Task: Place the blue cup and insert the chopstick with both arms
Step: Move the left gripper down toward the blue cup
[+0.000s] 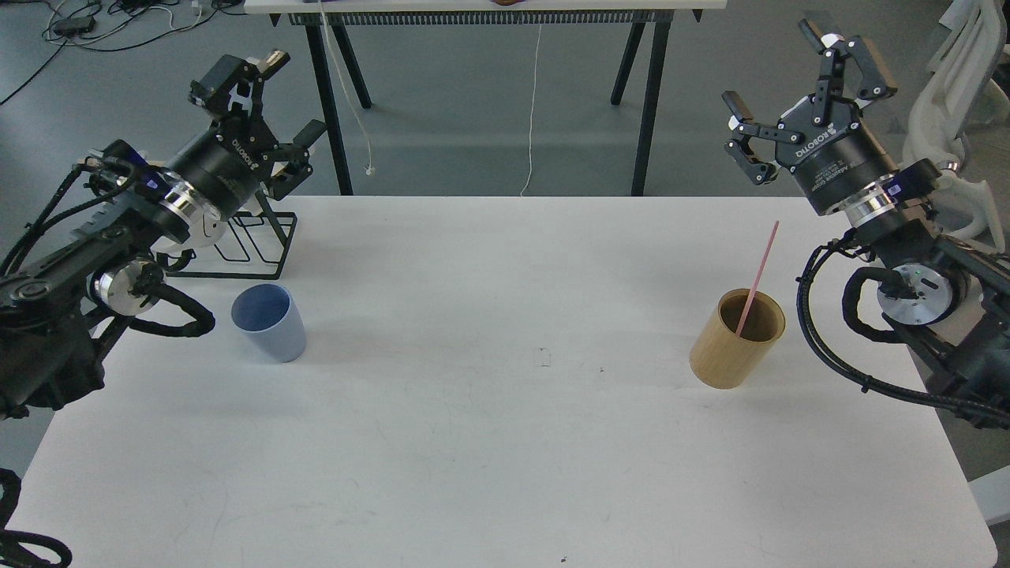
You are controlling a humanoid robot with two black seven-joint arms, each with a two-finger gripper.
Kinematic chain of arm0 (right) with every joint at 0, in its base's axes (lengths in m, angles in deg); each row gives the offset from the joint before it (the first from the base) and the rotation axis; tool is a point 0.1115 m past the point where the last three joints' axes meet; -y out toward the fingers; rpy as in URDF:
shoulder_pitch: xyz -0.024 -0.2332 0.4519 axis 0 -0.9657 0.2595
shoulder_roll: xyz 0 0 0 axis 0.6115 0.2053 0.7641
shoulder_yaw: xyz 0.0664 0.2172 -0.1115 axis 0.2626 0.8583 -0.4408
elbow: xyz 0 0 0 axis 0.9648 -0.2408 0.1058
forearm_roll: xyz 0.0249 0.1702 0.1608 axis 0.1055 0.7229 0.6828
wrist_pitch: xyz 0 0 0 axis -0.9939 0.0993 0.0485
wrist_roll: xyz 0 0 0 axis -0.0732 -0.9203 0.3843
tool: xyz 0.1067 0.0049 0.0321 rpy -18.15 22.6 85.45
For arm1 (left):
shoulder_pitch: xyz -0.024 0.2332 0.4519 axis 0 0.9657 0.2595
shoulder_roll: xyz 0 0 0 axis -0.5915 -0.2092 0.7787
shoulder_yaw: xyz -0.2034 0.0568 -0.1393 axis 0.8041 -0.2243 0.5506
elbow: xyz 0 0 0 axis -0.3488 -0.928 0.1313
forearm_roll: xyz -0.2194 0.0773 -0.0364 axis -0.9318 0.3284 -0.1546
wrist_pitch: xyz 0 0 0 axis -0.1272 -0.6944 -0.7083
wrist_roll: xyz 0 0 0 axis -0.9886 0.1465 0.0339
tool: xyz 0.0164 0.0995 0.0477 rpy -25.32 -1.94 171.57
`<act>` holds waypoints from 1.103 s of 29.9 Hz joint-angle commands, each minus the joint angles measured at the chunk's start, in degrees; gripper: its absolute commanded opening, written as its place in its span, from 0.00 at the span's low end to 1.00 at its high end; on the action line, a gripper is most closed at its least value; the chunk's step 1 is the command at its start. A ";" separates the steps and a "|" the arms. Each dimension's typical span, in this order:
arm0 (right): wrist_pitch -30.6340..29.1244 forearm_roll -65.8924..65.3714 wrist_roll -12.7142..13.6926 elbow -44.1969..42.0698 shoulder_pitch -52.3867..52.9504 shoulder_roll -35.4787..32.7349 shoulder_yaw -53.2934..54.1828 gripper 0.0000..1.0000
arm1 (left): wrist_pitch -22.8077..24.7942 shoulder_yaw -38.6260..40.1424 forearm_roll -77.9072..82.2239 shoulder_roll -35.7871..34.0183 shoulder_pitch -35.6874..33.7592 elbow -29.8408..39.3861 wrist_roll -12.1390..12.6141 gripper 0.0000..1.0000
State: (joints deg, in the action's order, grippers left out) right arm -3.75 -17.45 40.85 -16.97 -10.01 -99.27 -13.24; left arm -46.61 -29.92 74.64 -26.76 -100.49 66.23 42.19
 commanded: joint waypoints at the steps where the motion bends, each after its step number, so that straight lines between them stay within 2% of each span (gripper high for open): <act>1: 0.00 -0.05 0.00 0.02 -0.72 0.01 -0.03 0.99 | 0.01 1.56 -0.19 -0.47 -0.35 0.19 0.00 1.00; 8: 0.00 0.04 0.00 0.02 -1.16 0.01 -0.03 0.99 | 0.01 1.13 0.86 -0.39 -1.23 -0.68 0.00 1.00; 13: 0.00 -0.05 0.00 0.11 -2.48 0.09 -0.02 0.99 | 0.01 0.69 9.90 0.14 -4.21 -2.18 0.00 1.00; 17: 0.00 -0.05 0.00 0.11 -2.48 0.09 0.06 0.99 | 0.01 0.60 16.84 -1.00 -5.35 6.94 0.00 1.00; 20: 0.00 -0.05 0.00 -0.15 -2.30 0.09 0.24 0.99 | 0.01 -0.63 24.31 -4.68 -7.99 12.84 0.00 1.00; 22: 0.00 0.04 0.00 -0.15 -2.39 -0.17 0.50 0.99 | 0.01 -4.48 26.78 -6.70 -9.65 14.43 0.00 1.00; 28: 0.00 -0.05 0.00 -0.59 -3.18 -0.78 0.68 0.99 | 0.01 -24.77 38.97 -16.10 -18.00 18.21 0.00 1.00; 30: 0.00 -0.05 0.00 -0.68 -3.27 -0.78 0.68 0.99 | 0.01 -29.09 45.47 -18.30 -18.80 18.30 0.00 1.00; 33: 0.00 -0.05 0.00 -0.68 -3.44 -0.78 0.59 0.99 | 0.01 -31.57 56.63 -21.29 -18.46 18.21 0.00 1.00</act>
State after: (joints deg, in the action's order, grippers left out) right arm -3.75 -17.48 40.85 -17.63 -13.29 -100.06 -12.57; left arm -46.59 -58.64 121.33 -45.20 -118.94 84.44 42.17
